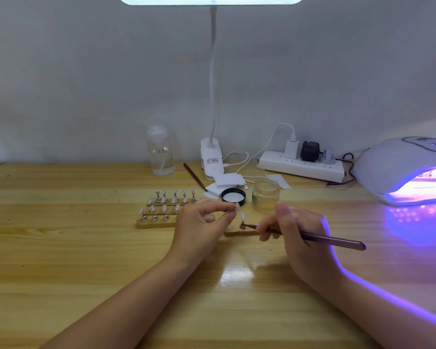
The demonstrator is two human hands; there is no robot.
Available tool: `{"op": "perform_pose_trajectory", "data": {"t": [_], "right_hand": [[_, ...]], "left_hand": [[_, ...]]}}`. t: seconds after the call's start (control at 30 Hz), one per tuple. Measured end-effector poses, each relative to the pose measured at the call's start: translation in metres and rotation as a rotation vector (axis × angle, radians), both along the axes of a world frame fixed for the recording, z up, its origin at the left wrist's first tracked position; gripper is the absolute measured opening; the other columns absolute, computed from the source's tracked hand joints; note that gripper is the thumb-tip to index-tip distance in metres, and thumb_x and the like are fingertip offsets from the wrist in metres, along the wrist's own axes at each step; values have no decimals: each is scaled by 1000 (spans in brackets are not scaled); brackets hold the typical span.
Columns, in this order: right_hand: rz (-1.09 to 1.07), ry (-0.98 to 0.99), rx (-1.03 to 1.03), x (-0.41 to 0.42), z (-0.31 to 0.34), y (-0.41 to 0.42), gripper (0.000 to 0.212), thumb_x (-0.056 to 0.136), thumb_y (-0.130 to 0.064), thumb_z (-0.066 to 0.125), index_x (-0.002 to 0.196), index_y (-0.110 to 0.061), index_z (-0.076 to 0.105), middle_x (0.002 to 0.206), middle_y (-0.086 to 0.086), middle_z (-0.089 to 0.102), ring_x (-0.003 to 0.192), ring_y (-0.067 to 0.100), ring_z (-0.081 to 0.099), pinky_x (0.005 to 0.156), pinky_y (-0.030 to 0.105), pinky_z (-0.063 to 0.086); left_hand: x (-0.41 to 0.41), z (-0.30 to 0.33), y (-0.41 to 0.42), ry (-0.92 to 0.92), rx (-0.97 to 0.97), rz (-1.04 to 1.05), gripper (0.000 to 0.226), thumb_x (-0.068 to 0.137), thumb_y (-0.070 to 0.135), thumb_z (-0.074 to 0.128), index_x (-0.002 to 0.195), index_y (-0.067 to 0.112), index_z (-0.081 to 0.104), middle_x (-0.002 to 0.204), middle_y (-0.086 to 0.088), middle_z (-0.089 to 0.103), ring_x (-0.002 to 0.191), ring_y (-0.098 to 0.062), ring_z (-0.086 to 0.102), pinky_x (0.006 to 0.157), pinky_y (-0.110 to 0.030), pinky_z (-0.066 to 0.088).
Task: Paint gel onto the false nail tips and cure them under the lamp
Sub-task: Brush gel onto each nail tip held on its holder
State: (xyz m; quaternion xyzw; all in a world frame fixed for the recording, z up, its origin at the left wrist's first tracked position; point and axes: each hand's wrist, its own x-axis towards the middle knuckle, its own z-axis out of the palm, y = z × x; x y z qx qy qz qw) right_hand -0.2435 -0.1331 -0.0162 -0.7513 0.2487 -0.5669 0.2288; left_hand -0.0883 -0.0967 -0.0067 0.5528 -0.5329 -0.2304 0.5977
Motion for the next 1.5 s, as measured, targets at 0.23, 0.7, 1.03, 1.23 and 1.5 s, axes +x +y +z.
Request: {"op": "perform_pose_trajectory", "data": {"t": [0.23,0.7,1.03,1.23,1.5], "right_hand": [[17,3,13,1,0,0,62,92,-54,32,64,-12,68,59,-9,63,60,3,60,58,24,48],[-36,50,-82,2,1,-2,44,93,-38,34,74,-18,68,72,-13,66,73,1,62,65,24,50],[-3,44,-30,2,1,-1,47,93,-40,32,72,-18,68,68,-9,65,69,6,62,63,34,51],[-11,26,-76,1,3,0,47,95,-42,32,72,-19,67,66,-9,64,67,2,61,61,28,51],[-43,38,-78,1,2,0,50,94,-43,32,71,-16,68,67,-12,63,67,1,60,62,26,49]], "left_hand": [[-1,1,1,-6,-16,-7,26,75,3,71,70,28,71,67,25,65,53,8,52,52,-6,37],[1,-1,-1,-39,-25,-8,29,75,3,70,70,32,69,70,32,64,52,7,52,51,-5,36],[1,-2,-1,-21,-34,-12,28,75,3,71,71,30,70,67,27,65,46,5,48,49,-7,33],[1,-1,-1,-31,-25,-7,30,75,5,71,70,35,69,71,28,66,54,-4,49,53,-16,36],[1,0,0,-28,-21,-19,28,75,4,71,71,32,70,71,27,66,54,-1,48,51,-13,33]]}}
